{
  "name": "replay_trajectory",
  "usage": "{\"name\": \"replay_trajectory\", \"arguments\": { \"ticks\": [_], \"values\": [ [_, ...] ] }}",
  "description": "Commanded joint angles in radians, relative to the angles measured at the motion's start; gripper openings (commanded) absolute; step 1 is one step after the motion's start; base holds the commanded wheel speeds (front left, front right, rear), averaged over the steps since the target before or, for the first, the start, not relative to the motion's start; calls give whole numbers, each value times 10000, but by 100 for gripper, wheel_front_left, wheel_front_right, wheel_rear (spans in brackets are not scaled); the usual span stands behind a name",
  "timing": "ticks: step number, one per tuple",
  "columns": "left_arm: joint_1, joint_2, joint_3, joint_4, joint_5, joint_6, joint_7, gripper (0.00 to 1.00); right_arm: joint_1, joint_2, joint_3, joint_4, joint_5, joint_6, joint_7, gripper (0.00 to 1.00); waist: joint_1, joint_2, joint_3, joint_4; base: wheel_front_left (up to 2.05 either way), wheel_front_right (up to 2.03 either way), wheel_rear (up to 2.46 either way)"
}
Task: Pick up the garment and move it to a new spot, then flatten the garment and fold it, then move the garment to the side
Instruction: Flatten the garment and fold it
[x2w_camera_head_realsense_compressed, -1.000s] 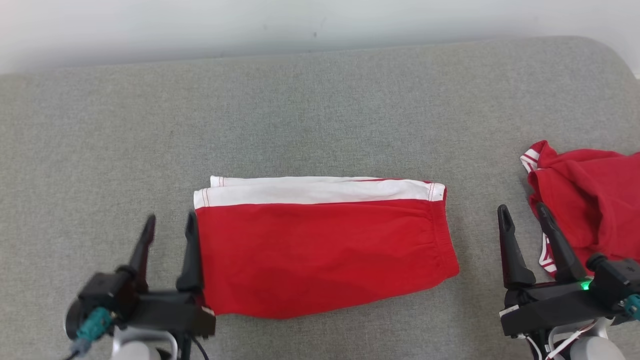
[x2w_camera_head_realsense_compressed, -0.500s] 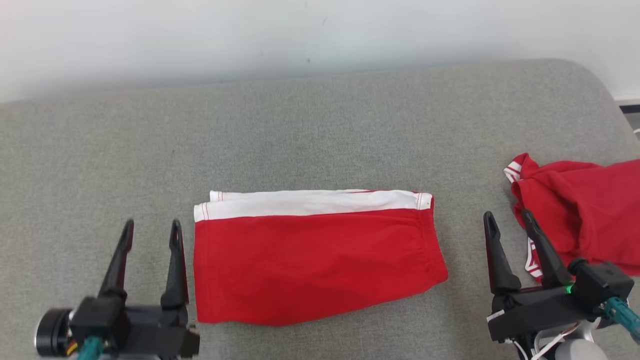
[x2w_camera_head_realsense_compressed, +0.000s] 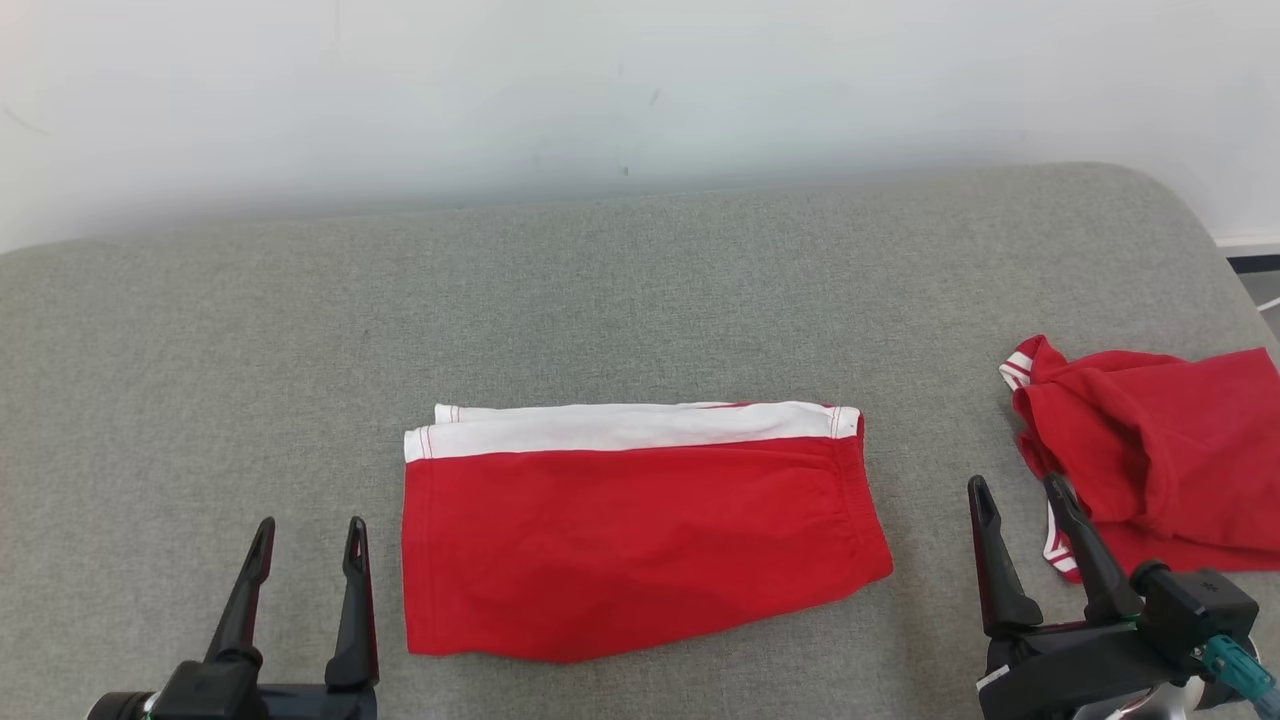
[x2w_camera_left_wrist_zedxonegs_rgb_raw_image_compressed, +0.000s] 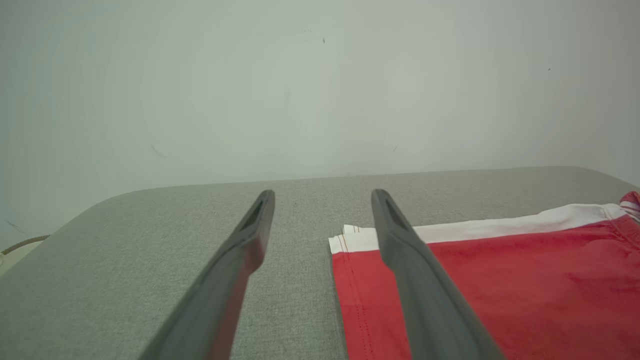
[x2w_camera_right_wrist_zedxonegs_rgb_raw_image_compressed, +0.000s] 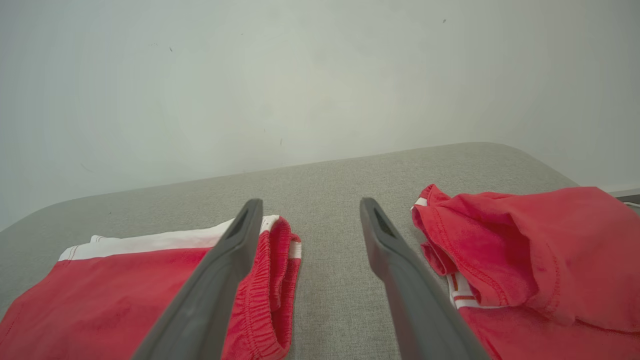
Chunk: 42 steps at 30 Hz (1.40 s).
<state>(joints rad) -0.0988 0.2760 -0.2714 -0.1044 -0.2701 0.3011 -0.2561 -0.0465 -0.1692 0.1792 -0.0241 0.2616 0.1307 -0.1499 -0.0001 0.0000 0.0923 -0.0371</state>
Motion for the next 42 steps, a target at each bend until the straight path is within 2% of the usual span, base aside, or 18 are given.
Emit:
{"name": "replay_trajectory", "arguments": {
  "ticks": [1, 16, 29, 37, 42],
  "values": [
    [169, 29, -1, 66, -53, 39, 9, 100, 127, 21, -27, -48, -62, 0, 32, 100, 1, 0, -38, 10, 0, 0, 0],
    [-146, -99, -200, 127, -42, 57, 8, 100, -157, -205, 120, 179, 154, 0, 319, 100, 1, 0, 136, 455, 0, 0, 0],
    [-708, -611, -459, 422, 69, -165, -80, 100, -1440, -522, 1145, 2729, 692, -2, -77, 100, 1, 0, 873, 1333, 0, 0, 0],
    [-872, -814, -400, 515, 215, -333, -91, 100, -1825, -477, 960, 4258, 962, -2, -313, 100, 1, 0, 1070, 1422, 0, 0, 0],
    [-941, -905, -348, 556, 337, -422, -91, 100, -2066, -379, 1219, 4961, 1415, -3, -310, 100, 1, 0, 1149, 1289, 0, 0, 0]
  ]
}}
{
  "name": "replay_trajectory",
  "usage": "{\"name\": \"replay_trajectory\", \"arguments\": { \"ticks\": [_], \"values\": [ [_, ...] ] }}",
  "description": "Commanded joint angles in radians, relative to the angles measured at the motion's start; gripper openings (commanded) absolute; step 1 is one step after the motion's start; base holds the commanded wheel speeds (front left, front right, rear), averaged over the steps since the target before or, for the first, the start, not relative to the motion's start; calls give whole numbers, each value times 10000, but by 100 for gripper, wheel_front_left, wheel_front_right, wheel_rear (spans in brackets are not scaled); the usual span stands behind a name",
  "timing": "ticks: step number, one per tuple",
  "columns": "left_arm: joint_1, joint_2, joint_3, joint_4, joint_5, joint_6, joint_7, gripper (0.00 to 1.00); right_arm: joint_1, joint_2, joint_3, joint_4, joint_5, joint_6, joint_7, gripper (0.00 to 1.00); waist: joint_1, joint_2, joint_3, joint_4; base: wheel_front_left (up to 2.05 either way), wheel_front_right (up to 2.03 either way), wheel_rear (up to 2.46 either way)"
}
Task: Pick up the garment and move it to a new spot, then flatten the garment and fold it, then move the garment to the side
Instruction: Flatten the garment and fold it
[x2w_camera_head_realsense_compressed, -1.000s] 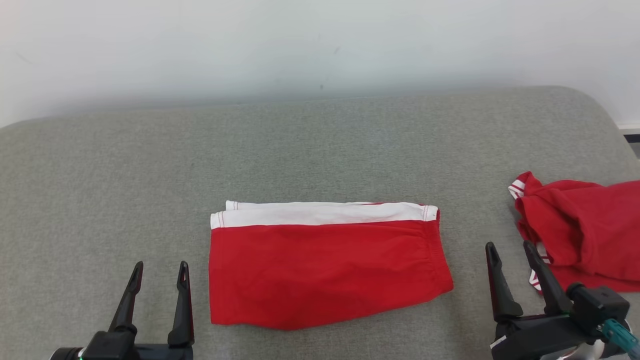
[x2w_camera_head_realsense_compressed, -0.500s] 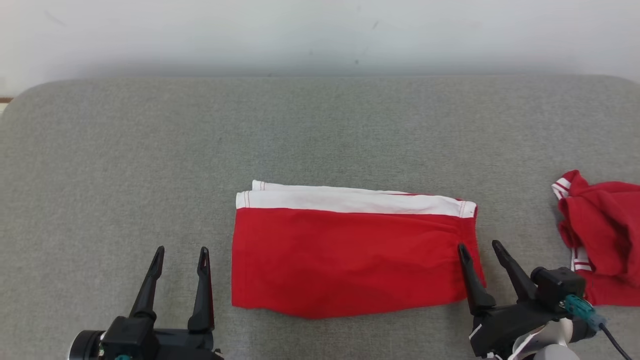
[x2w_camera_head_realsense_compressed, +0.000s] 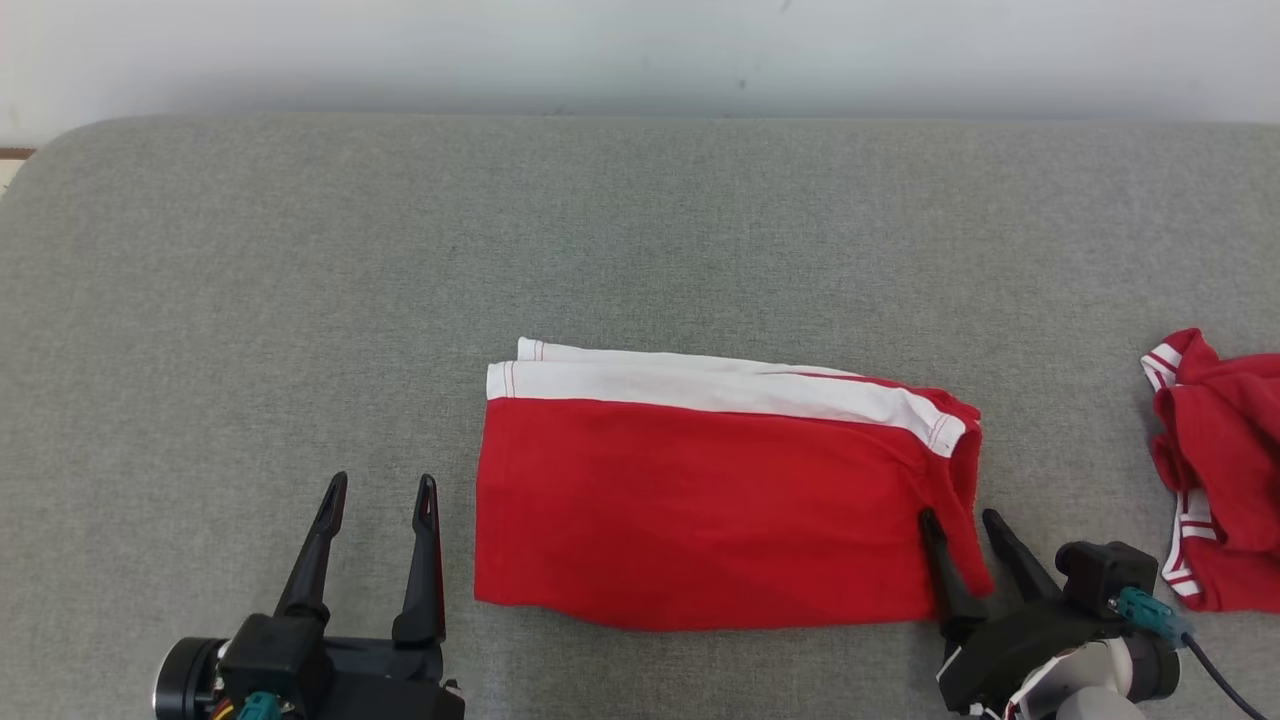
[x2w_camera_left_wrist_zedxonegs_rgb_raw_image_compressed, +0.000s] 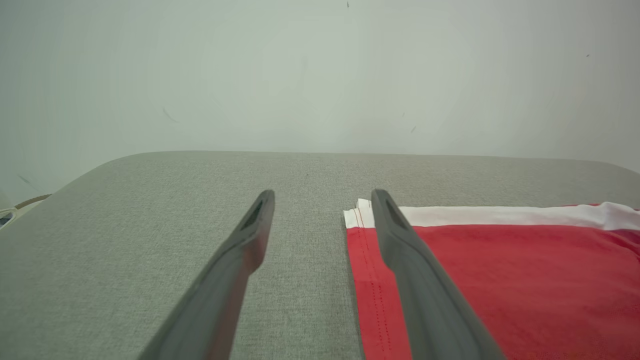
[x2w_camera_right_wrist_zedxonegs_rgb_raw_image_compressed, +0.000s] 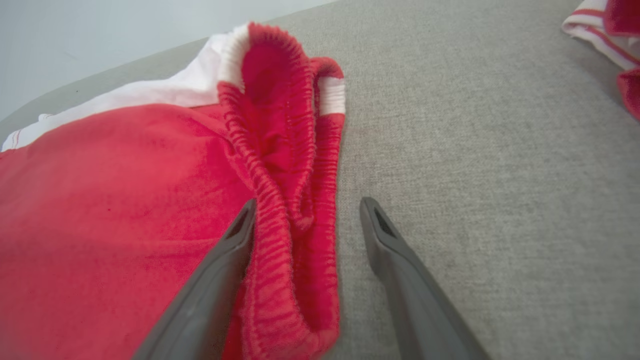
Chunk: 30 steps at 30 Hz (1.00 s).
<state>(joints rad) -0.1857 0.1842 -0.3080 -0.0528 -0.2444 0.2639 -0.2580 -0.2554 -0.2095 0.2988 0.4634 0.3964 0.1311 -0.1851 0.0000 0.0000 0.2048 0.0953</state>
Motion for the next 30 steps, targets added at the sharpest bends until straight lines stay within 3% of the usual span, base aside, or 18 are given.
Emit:
{"name": "replay_trajectory", "arguments": {
  "ticks": [1, 2, 3, 8, 19, 22, 30],
  "values": [
    [-99, 8, 44, 46, 108, -63, -72, 100, -59, 59, 109, 189, 211, -7, 33, 100, 0, 0, 37, -63, 0, 0, 0],
    [-118, 1, 60, 58, 126, -66, -73, 100, -143, 92, 183, 302, 429, -7, 52, 71, 0, 0, 48, -89, 0, 0, 0],
    [-144, -31, 79, 74, 158, -138, -73, 100, -310, 62, 349, 431, 732, -7, 24, 0, 0, 0, 65, -124, 0, 0, 0],
    [-105, -128, 163, 59, 271, -224, -74, 100, -377, -361, 240, 400, 1638, -10, -311, 0, 0, 0, 80, -220, 0, 0, 0],
    [6, -152, 363, 1, 358, -291, -75, 100, 139, -725, -649, -78, 1818, -9, -563, 0, 0, 0, 94, -690, 0, 0, 0],
    [-21, -131, 406, 36, 395, -334, -56, 100, 39, -656, -390, -722, 1626, -9, -399, 0, 0, 0, 53, -850, 0, 0, 0],
    [-9, -223, 325, 144, 427, -477, -57, 100, 264, -12, 831, -3830, 976, -4, 1082, 0, 0, 0, -68, -951, 0, 0, 0]
  ]
}}
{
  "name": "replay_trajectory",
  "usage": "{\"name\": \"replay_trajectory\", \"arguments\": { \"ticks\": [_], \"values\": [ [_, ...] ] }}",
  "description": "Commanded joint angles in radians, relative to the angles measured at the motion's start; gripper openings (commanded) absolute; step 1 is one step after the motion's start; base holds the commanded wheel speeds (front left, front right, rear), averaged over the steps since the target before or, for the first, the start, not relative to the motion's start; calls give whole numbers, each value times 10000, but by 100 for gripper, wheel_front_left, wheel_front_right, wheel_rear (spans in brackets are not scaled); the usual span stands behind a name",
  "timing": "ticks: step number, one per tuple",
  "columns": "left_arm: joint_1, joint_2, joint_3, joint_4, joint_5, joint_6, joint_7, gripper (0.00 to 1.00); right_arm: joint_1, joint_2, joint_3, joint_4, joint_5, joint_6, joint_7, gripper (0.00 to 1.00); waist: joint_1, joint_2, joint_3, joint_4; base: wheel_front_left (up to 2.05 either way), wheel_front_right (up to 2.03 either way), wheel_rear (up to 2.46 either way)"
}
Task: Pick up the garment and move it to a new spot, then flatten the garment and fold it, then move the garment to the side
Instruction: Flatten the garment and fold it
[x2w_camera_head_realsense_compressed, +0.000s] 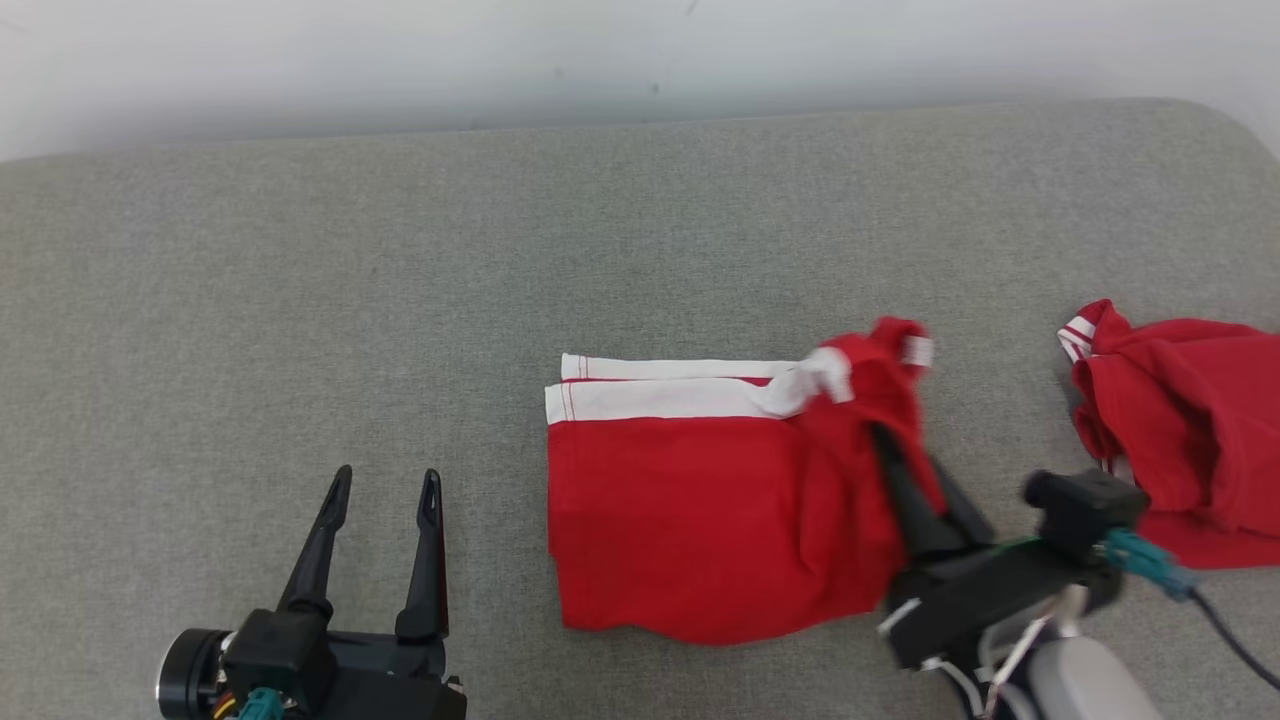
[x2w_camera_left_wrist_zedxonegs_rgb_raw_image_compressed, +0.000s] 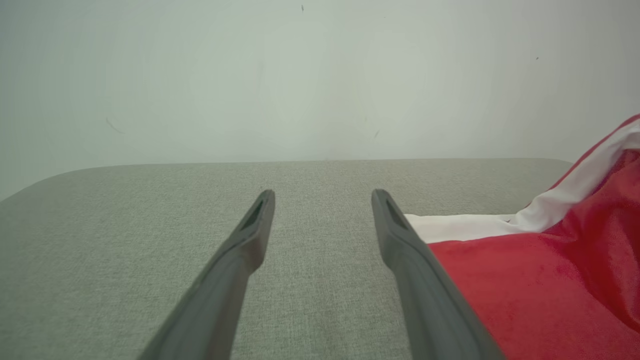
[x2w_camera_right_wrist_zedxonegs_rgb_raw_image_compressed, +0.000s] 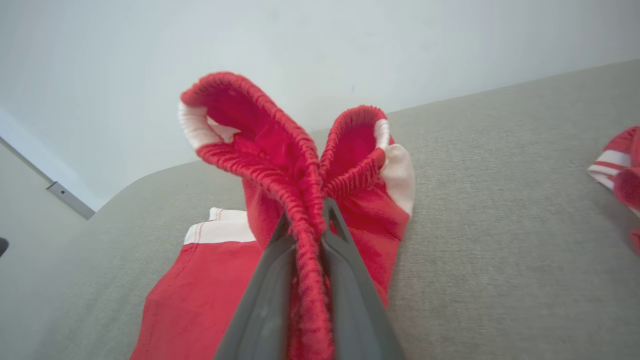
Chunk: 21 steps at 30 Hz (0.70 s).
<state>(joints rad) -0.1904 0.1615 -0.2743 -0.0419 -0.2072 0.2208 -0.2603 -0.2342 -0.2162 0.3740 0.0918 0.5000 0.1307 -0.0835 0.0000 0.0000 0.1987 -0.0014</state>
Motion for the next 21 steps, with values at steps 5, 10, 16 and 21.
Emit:
{"name": "replay_trajectory", "arguments": {
  "ticks": [5, 10, 16, 21],
  "values": [
    [-10, -81, -82, 96, 56, -121, -34, 100, -164, 435, 1069, -940, -191, 0, 704, 0, 0, 0, 11, 196, 0, 0, 0],
    [-78, -180, -120, 157, 73, -153, -34, 100, -621, 829, 1608, -414, -263, 0, 772, 0, 0, 0, 102, 463, 0, 0, 0],
    [-183, -332, -229, 174, 134, -224, -32, 100, -1365, 1251, 1688, 1100, -645, 0, 348, 0, 0, 0, 346, 821, 0, 0, 0],
    [-278, -443, -265, 195, 194, -266, -32, 100, -1811, 1476, 1892, 2176, -688, 0, 46, 0, 0, 0, 545, 992, 0, 0, 0]
  ]
}}
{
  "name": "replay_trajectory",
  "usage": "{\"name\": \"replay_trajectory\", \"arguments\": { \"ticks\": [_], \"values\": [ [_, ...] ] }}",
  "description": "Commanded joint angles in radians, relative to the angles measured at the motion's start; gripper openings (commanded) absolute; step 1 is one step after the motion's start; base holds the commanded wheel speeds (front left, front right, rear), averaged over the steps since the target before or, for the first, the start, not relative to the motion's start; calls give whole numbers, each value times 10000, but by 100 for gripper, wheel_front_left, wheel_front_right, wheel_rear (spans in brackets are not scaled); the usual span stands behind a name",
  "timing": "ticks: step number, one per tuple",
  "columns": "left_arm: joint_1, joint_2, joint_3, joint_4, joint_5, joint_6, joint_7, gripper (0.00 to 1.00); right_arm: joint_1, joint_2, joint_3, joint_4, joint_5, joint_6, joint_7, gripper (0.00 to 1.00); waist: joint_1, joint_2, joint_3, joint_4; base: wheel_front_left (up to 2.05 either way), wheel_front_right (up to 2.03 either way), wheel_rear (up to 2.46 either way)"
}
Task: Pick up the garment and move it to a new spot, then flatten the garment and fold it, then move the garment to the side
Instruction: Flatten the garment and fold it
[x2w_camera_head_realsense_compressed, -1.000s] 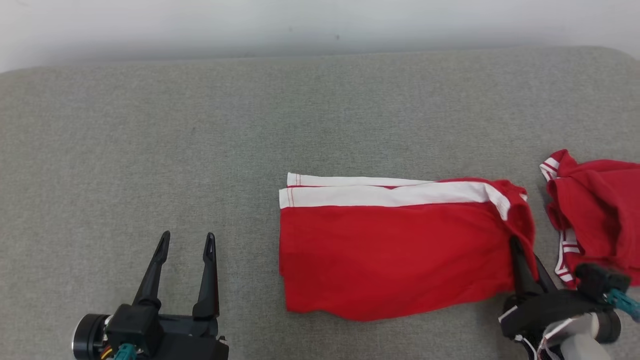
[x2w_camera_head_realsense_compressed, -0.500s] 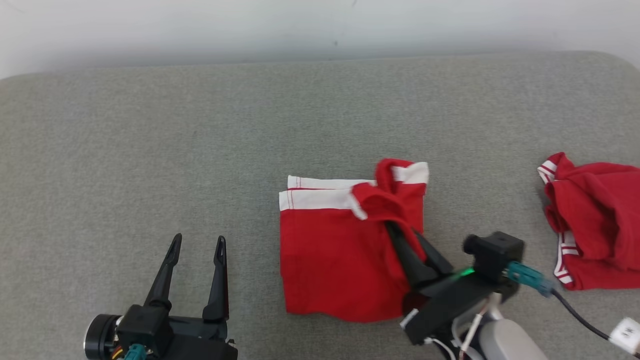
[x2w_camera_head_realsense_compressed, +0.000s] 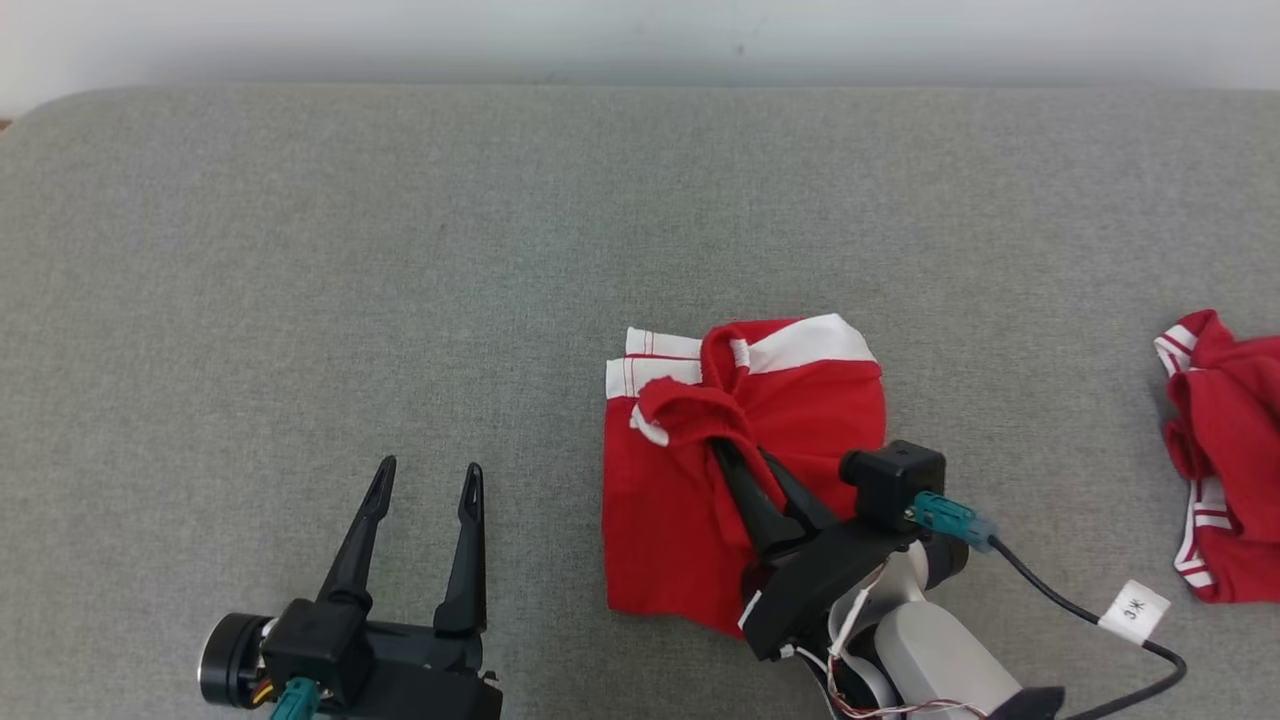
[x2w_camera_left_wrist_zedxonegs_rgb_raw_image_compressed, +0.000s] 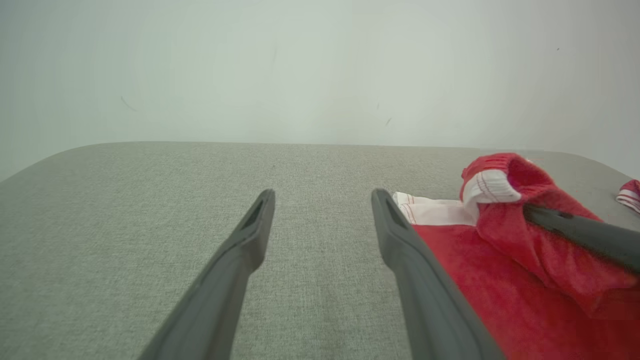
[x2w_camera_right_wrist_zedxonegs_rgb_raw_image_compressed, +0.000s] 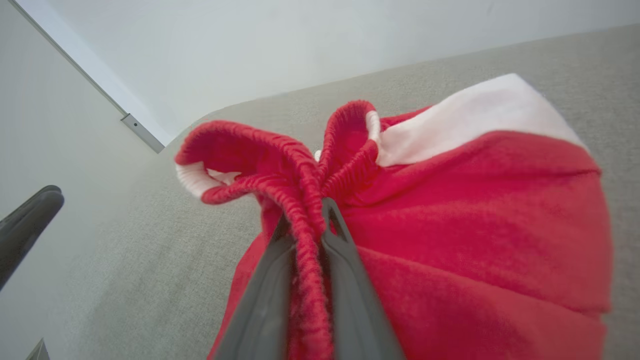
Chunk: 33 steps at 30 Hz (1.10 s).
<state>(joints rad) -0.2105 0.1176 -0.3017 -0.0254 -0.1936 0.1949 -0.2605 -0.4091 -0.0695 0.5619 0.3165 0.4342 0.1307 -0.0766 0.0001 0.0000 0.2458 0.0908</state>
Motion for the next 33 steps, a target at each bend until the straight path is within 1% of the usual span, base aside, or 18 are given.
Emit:
{"name": "replay_trajectory", "arguments": {
  "ticks": [1, 2, 3, 4, 7, 12, 15, 17, 18, 20, 24, 28, 33],
  "values": [
    [-90, -9, 18, 46, 54, -31, -31, 100, -145, 43, 57, 103, -66, 0, -76, 0, -1, 0, 113, 86, 0, 0, 0],
    [-113, -18, 27, 57, 52, -57, -31, 100, -199, 78, 94, 268, -55, 0, -116, 35, -1, 0, 147, 101, 0, 0, 0],
    [-148, -32, 33, 54, 65, -60, -31, 100, -258, 108, 158, 408, -16, 0, -151, 72, -1, 0, 188, 114, 0, 0, 0],
    [-171, -51, 37, 58, 81, -63, -31, 100, -321, 135, 265, 507, 39, 0, -188, 99, -1, 0, 206, 119, 0, 0, 0],
    [-163, -75, 79, 57, 109, -78, -31, 100, -414, 162, 624, 702, 121, 0, -242, 100, -1, 0, 260, 115, 0, 0, 0],
    [-192, -146, 93, 49, 159, -137, -31, 100, -382, 197, 1347, 564, 450, 1, -319, 100, -1, 0, 302, 76, 0, 0, 0],
    [-211, -196, 95, 61, 171, -142, -31, 100, -391, 191, 1777, 512, 436, 0, -245, 100, -1, 0, 299, 24, 0, 0, 0],
    [-230, -228, 85, 65, 174, -158, -31, 100, -453, 193, 2030, 522, 197, 0, -255, 100, -1, 0, 297, -5, 0, 0, 0],
    [-244, -240, 86, 69, 177, -174, -31, 100, -399, 195, 2140, 490, 273, 0, -267, 100, -1, 0, 295, -13, 0, 0, 0],
    [-251, -262, 100, 87, 188, -203, -31, 100, -435, 191, 2243, 556, 26, 0, -280, 100, -1, 0, 284, -34, 0, 0, 0],
    [-199, -304, 159, 107, 187, -247, -32, 100, -317, 198, 2492, 414, 283, 0, -362, 100, -1, 0, 214, -74, 0, 0, 0],
    [-86, -307, 244, 157, 209, -244, -31, 100, -324, 68, 2357, -67, 380, 0, -770, 100, -1, 0, 67, -146, 0, 0, 0],
    [38, -216, 426, 106, 252, -199, -31, 100, 26, -360, 1367, -995, 115, 0, -1168, 100, -1, 0, -156, -303, 0, 0, 0]
  ]
}}
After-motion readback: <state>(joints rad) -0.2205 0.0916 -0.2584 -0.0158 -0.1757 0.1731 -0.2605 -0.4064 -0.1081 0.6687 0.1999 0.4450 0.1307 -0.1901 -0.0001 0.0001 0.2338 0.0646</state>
